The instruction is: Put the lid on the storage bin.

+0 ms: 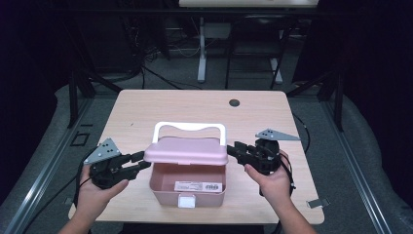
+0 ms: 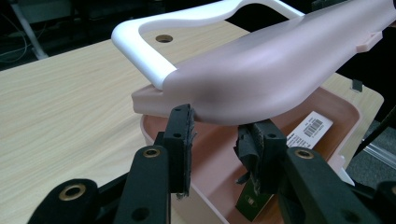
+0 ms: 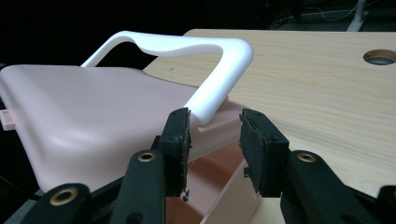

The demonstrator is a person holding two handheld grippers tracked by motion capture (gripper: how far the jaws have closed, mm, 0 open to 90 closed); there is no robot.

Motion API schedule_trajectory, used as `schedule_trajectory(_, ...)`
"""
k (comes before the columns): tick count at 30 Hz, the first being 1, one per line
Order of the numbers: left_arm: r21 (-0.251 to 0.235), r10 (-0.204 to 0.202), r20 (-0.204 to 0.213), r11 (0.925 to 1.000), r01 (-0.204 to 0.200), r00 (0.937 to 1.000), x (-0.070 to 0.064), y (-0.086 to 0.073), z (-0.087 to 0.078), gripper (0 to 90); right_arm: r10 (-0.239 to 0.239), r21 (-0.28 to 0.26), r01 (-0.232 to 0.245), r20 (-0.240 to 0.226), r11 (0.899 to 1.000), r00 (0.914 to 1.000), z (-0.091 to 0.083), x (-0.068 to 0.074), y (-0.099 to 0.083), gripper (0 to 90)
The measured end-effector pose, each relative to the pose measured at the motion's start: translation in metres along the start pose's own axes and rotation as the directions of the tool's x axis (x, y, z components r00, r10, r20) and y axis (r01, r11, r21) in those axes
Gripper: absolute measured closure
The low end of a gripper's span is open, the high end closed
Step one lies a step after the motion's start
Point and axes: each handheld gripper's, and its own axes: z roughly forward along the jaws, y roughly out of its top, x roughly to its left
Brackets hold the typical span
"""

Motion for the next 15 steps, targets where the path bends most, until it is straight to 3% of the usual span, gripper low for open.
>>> schedule_trajectory(15, 0.012, -0.008, 0.015, 0.9999, 0.008, 0.9999, -0.0025, -0.0093, -0.0029, 66.1, 0.008, 0.000, -0.008, -0.001, 1.000, 1.0000, 0.0004, -0.0007, -0.0053, 61.9)
